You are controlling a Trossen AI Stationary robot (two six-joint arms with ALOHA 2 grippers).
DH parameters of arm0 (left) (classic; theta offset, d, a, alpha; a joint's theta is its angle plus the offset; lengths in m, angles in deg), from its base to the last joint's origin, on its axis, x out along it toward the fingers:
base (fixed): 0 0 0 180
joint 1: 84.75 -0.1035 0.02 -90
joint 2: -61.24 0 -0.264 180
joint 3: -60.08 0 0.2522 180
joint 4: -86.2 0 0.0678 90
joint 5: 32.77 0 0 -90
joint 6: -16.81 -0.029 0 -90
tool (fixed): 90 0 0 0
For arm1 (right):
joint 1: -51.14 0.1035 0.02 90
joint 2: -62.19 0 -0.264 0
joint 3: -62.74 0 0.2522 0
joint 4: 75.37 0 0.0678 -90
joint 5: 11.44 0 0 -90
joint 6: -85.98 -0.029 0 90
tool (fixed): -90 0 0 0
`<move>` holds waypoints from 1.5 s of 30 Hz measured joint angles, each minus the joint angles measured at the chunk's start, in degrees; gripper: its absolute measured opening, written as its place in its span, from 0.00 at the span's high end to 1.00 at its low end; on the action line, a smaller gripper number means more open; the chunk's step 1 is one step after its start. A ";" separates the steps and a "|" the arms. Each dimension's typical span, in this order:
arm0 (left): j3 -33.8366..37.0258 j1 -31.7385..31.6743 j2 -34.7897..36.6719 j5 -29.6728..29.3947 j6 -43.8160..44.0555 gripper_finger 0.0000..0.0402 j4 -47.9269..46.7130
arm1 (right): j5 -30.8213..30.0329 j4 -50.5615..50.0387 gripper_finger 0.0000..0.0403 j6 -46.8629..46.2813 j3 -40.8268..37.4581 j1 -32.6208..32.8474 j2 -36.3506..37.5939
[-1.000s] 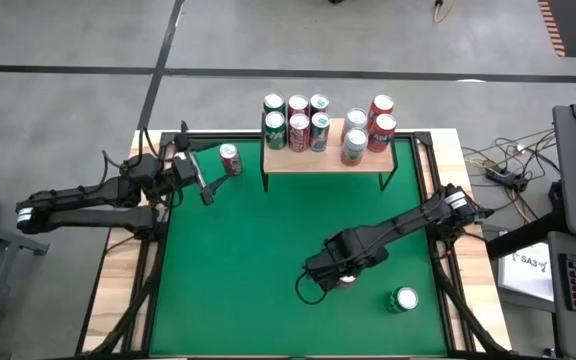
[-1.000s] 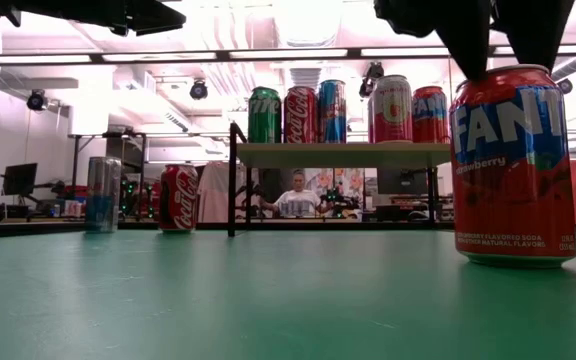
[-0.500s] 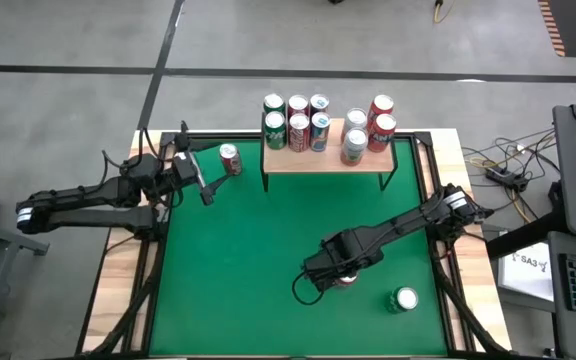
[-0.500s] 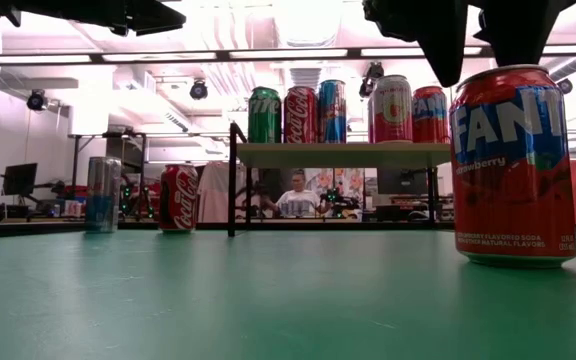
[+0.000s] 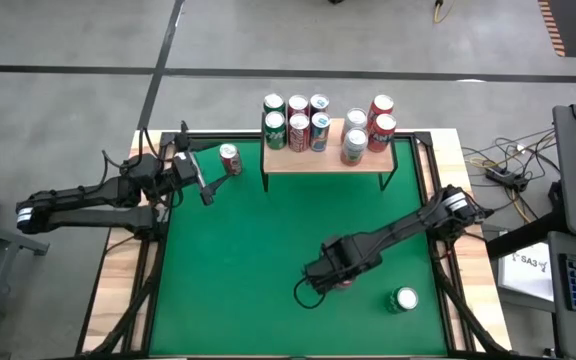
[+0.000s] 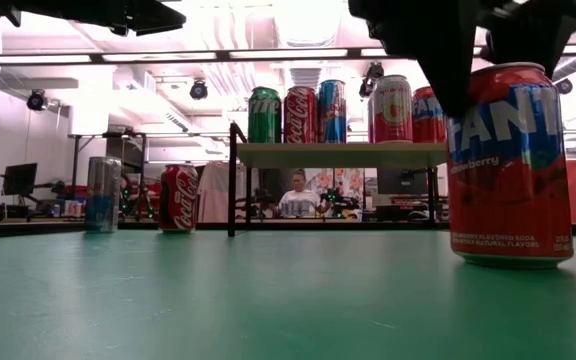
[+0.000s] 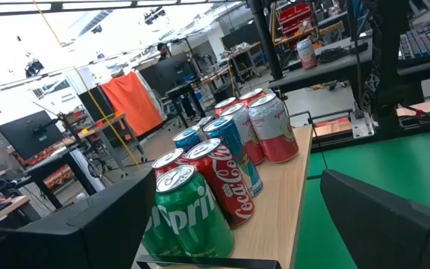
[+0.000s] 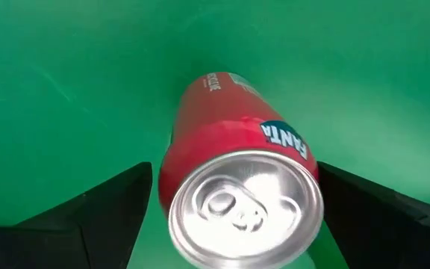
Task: Place canned beverage on shelf
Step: Put the red soda can aligned with the red soda can on the shelf
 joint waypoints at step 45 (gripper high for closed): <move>-2.53 8.56 -13.80 25.11 4.42 0.10 11.84 | -32.51 -1.52 0.27 24.80 25.04 -5.10 0.55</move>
